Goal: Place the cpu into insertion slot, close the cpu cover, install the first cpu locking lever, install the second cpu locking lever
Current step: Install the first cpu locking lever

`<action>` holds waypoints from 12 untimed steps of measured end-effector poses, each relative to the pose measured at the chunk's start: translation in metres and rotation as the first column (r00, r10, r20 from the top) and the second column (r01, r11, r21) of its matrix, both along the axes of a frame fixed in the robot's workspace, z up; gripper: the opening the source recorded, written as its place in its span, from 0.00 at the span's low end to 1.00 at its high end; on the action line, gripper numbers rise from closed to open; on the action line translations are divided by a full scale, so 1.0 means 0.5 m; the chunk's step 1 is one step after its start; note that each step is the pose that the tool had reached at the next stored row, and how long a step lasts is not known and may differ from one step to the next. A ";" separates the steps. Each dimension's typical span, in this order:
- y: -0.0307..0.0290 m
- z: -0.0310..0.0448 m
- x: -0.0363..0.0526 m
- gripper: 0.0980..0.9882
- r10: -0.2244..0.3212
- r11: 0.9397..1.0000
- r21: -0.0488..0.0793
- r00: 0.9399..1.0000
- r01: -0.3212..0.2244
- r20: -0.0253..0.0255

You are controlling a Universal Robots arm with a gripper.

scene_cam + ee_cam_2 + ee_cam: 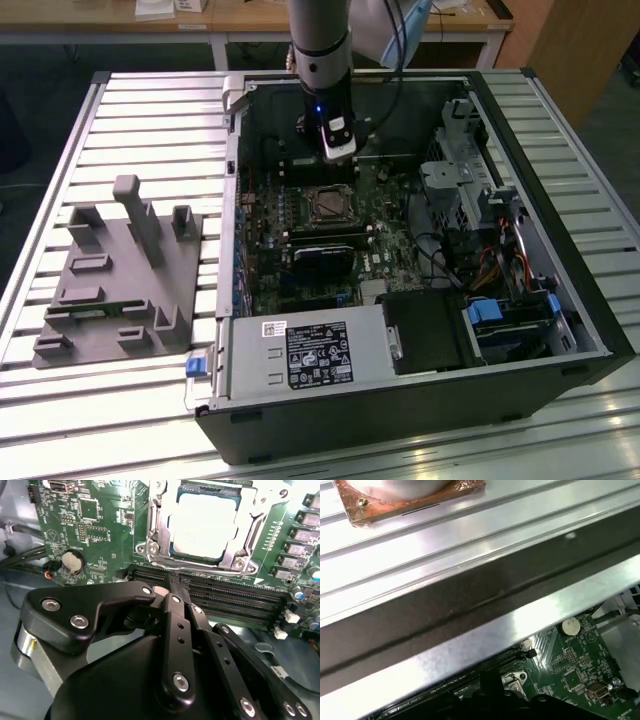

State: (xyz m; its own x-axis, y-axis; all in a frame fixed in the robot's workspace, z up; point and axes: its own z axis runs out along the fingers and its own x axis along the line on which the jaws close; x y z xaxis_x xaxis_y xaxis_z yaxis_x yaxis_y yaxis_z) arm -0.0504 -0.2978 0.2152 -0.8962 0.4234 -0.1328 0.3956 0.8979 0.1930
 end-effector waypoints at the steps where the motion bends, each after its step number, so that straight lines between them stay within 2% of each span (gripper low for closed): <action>1: 0.000 0.003 0.000 0.01 0.000 1.000 0.000 1.000 0.000 0.000; 7: 0.000 0.022 0.000 0.01 0.000 1.000 0.000 1.000 0.000 0.000; 12: 0.000 0.022 0.000 0.01 0.000 1.000 0.000 1.000 0.000 0.000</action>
State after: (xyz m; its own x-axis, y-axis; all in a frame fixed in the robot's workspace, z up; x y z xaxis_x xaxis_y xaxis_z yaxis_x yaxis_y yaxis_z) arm -0.0503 -0.2978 0.2264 -0.8960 0.4236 -0.1328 0.3958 0.8978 0.1931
